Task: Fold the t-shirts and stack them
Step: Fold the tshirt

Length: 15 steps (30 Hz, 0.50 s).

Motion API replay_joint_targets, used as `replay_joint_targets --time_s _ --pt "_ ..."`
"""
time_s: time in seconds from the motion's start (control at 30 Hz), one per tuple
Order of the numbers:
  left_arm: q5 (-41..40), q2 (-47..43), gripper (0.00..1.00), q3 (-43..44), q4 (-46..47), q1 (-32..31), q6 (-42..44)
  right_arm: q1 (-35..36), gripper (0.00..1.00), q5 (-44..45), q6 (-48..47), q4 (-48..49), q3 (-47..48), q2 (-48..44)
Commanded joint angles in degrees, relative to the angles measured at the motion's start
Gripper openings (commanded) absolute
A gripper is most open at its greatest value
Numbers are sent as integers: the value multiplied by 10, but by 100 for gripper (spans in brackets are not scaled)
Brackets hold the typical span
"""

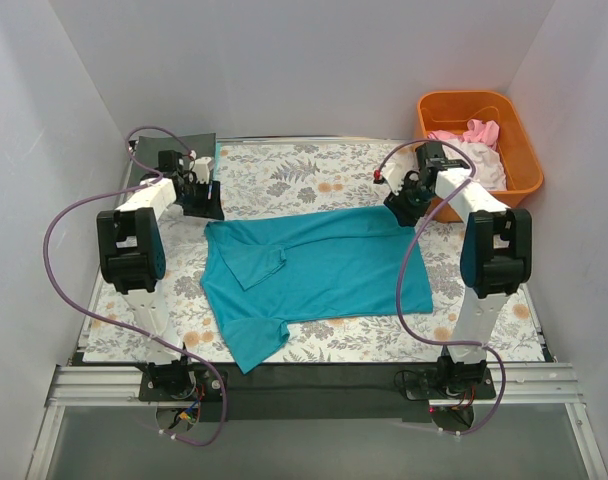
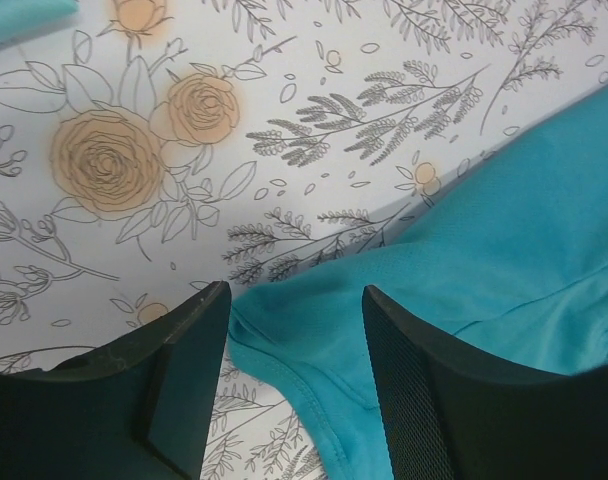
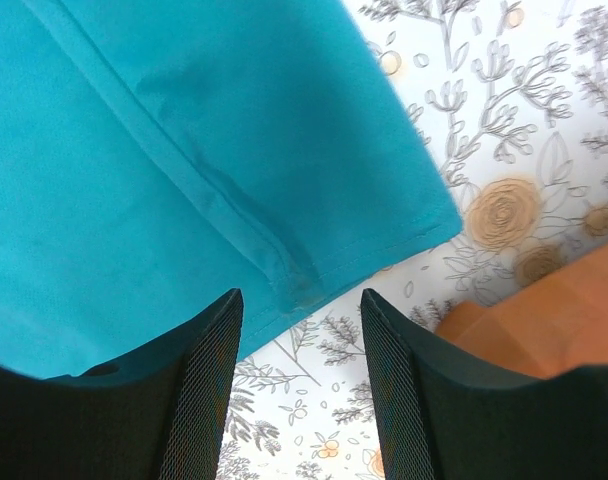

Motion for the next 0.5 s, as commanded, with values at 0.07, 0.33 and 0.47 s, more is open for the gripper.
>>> replay_joint_targets --time_s 0.07,0.33,0.47 --pt "28 -14 52 2 -17 -2 4 10 50 0 -31 -21 -3 17" --pt "16 6 52 -8 -21 -2 11 13 37 22 -41 -21 5 57" --pt "21 10 50 -12 -27 -1 15 13 23 41 -60 -19 -18 51"
